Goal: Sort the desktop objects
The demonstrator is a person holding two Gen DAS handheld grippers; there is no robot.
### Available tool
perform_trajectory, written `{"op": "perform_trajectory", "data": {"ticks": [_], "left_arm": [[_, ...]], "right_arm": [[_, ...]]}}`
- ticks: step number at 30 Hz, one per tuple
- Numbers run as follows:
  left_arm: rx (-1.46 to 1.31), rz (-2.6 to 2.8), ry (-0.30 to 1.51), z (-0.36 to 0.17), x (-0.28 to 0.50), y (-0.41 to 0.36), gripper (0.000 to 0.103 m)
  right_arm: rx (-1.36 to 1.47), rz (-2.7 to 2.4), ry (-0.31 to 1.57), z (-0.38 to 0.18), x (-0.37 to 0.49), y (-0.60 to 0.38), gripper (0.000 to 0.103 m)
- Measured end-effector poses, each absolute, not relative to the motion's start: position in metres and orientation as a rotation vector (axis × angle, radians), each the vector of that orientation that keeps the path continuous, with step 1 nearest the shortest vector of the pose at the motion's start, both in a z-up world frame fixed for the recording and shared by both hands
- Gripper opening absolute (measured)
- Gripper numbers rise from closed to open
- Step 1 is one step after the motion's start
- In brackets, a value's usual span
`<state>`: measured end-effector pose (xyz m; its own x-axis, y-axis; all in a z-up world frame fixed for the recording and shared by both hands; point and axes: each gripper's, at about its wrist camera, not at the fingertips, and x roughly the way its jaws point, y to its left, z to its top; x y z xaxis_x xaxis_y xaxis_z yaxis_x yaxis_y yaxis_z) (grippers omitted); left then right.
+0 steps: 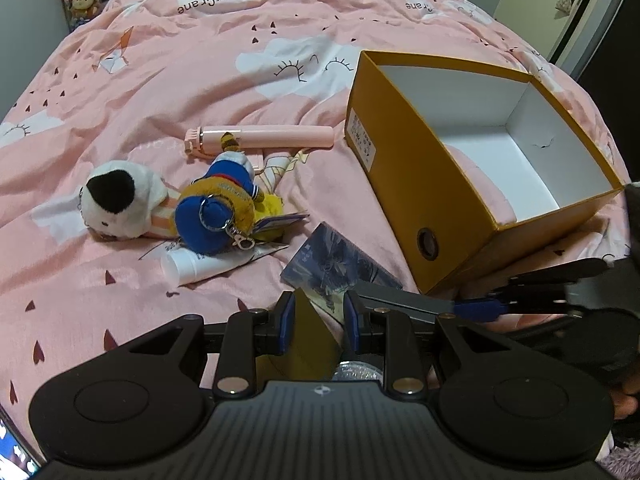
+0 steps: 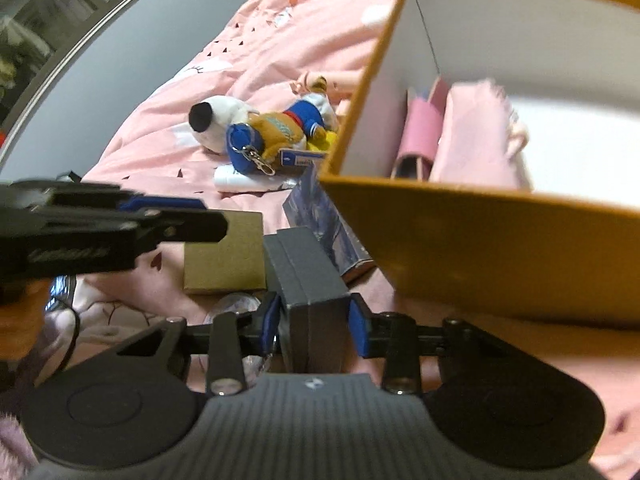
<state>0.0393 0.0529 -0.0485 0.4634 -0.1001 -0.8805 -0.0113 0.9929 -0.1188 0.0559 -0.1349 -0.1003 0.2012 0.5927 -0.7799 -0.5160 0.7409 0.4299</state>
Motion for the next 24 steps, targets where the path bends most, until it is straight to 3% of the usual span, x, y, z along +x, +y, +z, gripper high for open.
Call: {"op": "perform_trajectory", "data": {"ticks": [4, 10, 15, 24], "left_arm": [[-0.166, -0.054, 1.104, -0.05, 0.049, 0.055, 0.036], [-0.221, -0.049, 1.141, -0.054, 0.063, 0.053, 0.037], [-0.23, -0.064, 1.153, -0.055, 0.067, 0.046, 0.037], [-0.228, -0.083, 1.155, -0.057, 0.065, 0.039, 0.037]], "right_arm": [[-0.006, 0.738, 1.108, -0.075, 0.049, -0.149, 0.037], [-0.103, 0.702, 1.15, -0.052, 0.042, -0.166, 0.037], [-0.264, 0.646, 1.137, -0.048, 0.028, -0.17, 0.037], [-0.26, 0.606, 1.143, -0.062, 0.037, -0.16, 0.038]]}}
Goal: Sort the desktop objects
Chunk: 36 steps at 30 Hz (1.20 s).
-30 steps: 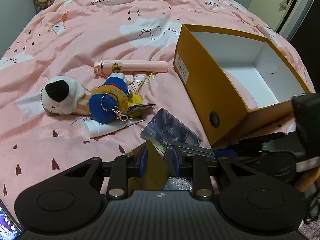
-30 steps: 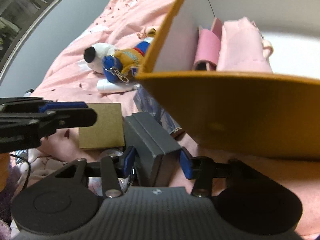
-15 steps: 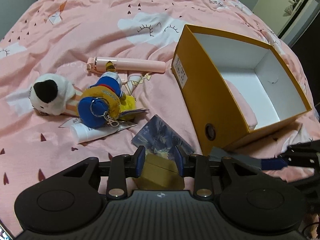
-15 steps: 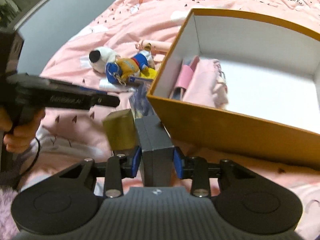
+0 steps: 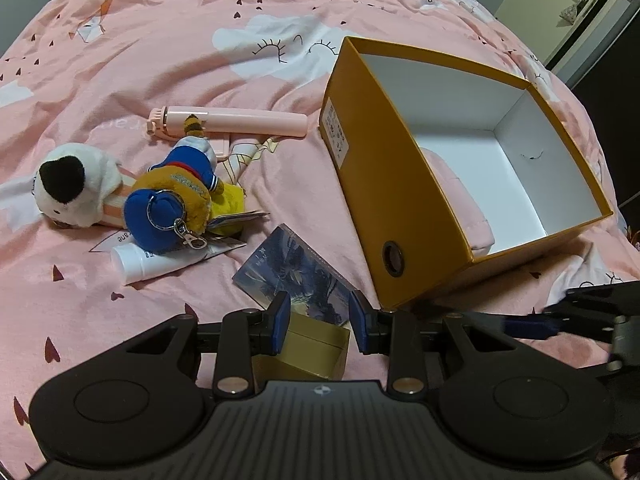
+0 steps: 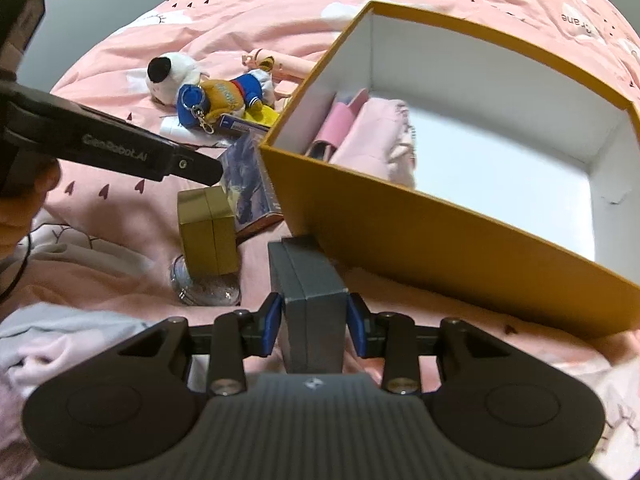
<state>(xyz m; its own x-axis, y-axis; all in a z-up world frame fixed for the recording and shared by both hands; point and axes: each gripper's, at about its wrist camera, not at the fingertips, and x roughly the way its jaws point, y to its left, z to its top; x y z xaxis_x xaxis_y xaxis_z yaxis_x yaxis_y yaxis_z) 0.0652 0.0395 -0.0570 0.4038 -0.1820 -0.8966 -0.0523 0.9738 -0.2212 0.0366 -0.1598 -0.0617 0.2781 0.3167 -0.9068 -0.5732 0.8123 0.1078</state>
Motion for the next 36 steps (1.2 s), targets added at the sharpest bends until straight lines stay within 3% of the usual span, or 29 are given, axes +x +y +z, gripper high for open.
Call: {"op": "perform_trajectory", "data": {"ticks": [9, 25, 28, 36], "left_arm": [[-0.32, -0.01, 1.168, -0.066, 0.078, 0.053, 0.037], [-0.362, 0.176, 1.268, -0.095, 0.12, 0.036, 0.039], [-0.354, 0.214, 1.272, -0.1, 0.124, 0.034, 0.047], [-0.321, 0.277, 1.279, -0.108, 0.134, 0.027, 0.054]], "right_arm": [[-0.229, 0.648, 1.148, -0.078, 0.036, -0.155, 0.036], [-0.379, 0.458, 1.193, -0.016, 0.047, -0.208, 0.035], [-0.383, 0.459, 1.205, -0.032, 0.052, -0.203, 0.035], [-0.34, 0.489, 1.155, -0.06, 0.064, -0.185, 0.039]]}}
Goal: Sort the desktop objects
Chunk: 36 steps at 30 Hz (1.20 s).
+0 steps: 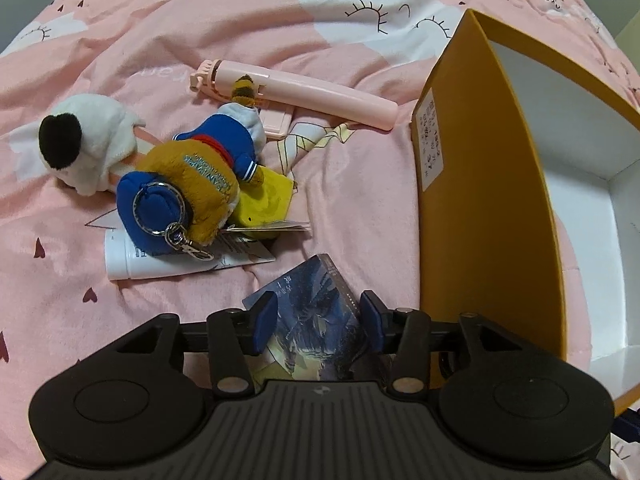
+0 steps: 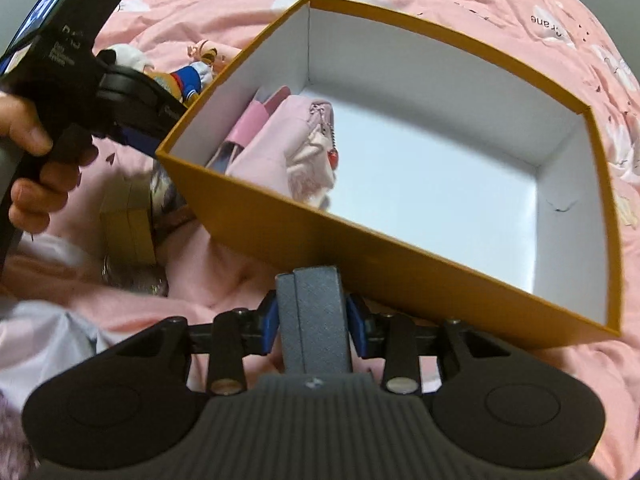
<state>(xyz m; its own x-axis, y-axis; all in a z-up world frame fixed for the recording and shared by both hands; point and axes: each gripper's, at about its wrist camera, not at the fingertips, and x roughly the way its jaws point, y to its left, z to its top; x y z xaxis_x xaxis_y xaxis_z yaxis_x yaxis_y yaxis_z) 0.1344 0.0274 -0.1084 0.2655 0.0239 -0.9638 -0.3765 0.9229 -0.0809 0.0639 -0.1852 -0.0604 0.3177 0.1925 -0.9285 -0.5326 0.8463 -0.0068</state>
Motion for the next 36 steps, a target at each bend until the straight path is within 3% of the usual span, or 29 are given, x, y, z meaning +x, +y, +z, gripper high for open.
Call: {"op": "perform_trajectory", "data": {"ticks": [2, 5, 18, 23, 29, 30, 32, 33, 36], "left_arm": [[-0.305, 0.289, 1.28, -0.112, 0.136, 0.027, 0.061], [-0.317, 0.279, 1.273, -0.115, 0.134, 0.031, 0.062], [-0.389, 0.151, 1.226, -0.094, 0.109, 0.045, 0.023], [-0.458, 0.156, 1.248, -0.09, 0.1, 0.059, 0.018], [-0.595, 0.174, 1.228, -0.093, 0.095, 0.074, 0.018], [-0.598, 0.177, 1.216, -0.09, 0.096, 0.073, 0.02], [-0.54, 0.217, 1.197, -0.083, 0.103, 0.064, 0.036], [-0.51, 0.233, 1.192, -0.081, 0.106, 0.059, 0.048], [-0.452, 0.244, 1.214, -0.081, 0.116, 0.043, 0.051]], "right_arm": [[-0.337, 0.503, 1.147, -0.062, 0.065, -0.183, 0.039], [-0.347, 0.52, 1.148, -0.063, 0.066, -0.181, 0.039], [-0.292, 0.544, 1.189, -0.057, 0.079, -0.192, 0.038], [-0.286, 0.547, 1.205, -0.059, 0.081, -0.189, 0.039], [-0.265, 0.548, 1.229, -0.062, 0.083, -0.191, 0.04], [-0.266, 0.548, 1.229, -0.063, 0.083, -0.19, 0.04], [-0.274, 0.548, 1.227, -0.062, 0.082, -0.188, 0.04], [-0.279, 0.55, 1.226, -0.062, 0.081, -0.187, 0.04], [-0.287, 0.55, 1.23, -0.062, 0.082, -0.186, 0.04]]}}
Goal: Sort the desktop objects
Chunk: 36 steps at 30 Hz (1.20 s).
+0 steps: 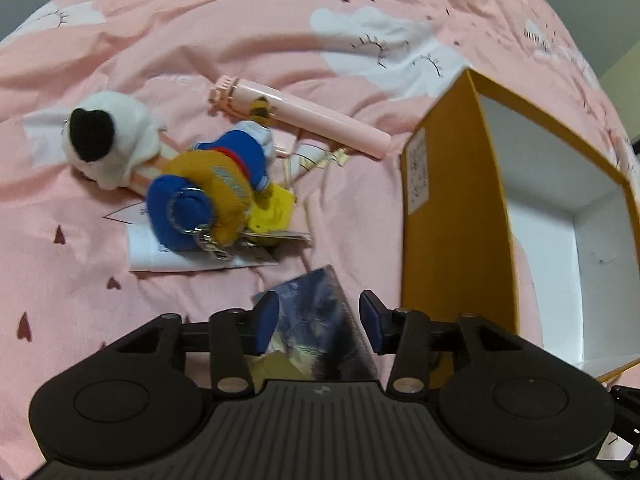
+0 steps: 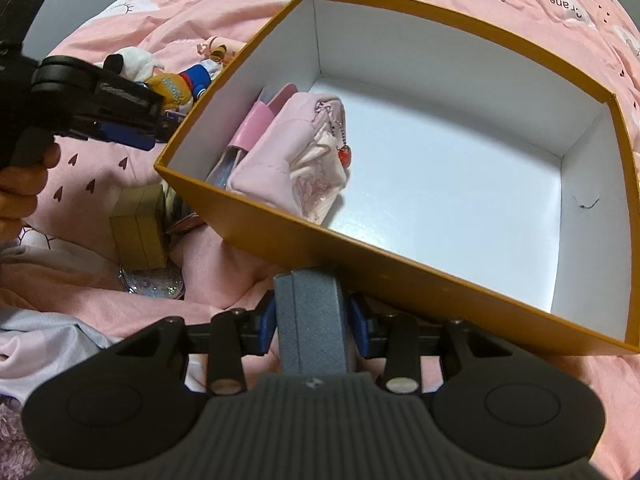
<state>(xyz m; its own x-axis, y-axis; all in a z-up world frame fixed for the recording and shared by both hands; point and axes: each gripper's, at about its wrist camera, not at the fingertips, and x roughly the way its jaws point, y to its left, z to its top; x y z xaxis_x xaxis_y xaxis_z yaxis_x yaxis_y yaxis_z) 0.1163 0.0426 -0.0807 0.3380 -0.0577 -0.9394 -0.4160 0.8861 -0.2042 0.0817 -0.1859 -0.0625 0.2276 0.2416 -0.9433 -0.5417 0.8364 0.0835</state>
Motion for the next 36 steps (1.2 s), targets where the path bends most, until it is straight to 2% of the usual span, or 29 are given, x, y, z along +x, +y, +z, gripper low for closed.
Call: {"op": "perform_trajectory", "data": {"ticks": [6, 14, 20, 23, 26, 28, 36], "left_arm": [[-0.391, 0.307, 1.301, -0.098, 0.126, 0.024, 0.052], [-0.382, 0.402, 1.33, -0.115, 0.139, 0.021, 0.052], [-0.349, 0.385, 1.321, -0.119, 0.142, 0.019, 0.057], [-0.383, 0.343, 1.303, -0.115, 0.134, 0.027, 0.053], [-0.432, 0.296, 1.296, -0.108, 0.124, 0.036, 0.043], [-0.465, 0.271, 1.292, -0.102, 0.118, 0.041, 0.033], [-0.499, 0.236, 1.268, -0.091, 0.095, 0.054, 0.023]], "right_arm": [[-0.281, 0.542, 1.27, -0.064, 0.088, -0.182, 0.041], [-0.31, 0.576, 1.265, -0.069, 0.087, -0.176, 0.042], [-0.287, 0.58, 1.264, -0.071, 0.087, -0.177, 0.043], [-0.284, 0.583, 1.255, -0.07, 0.084, -0.179, 0.043], [-0.27, 0.583, 1.254, -0.068, 0.082, -0.182, 0.043], [-0.26, 0.58, 1.25, -0.065, 0.082, -0.184, 0.042], [-0.258, 0.594, 1.235, -0.058, 0.083, -0.178, 0.038]]}}
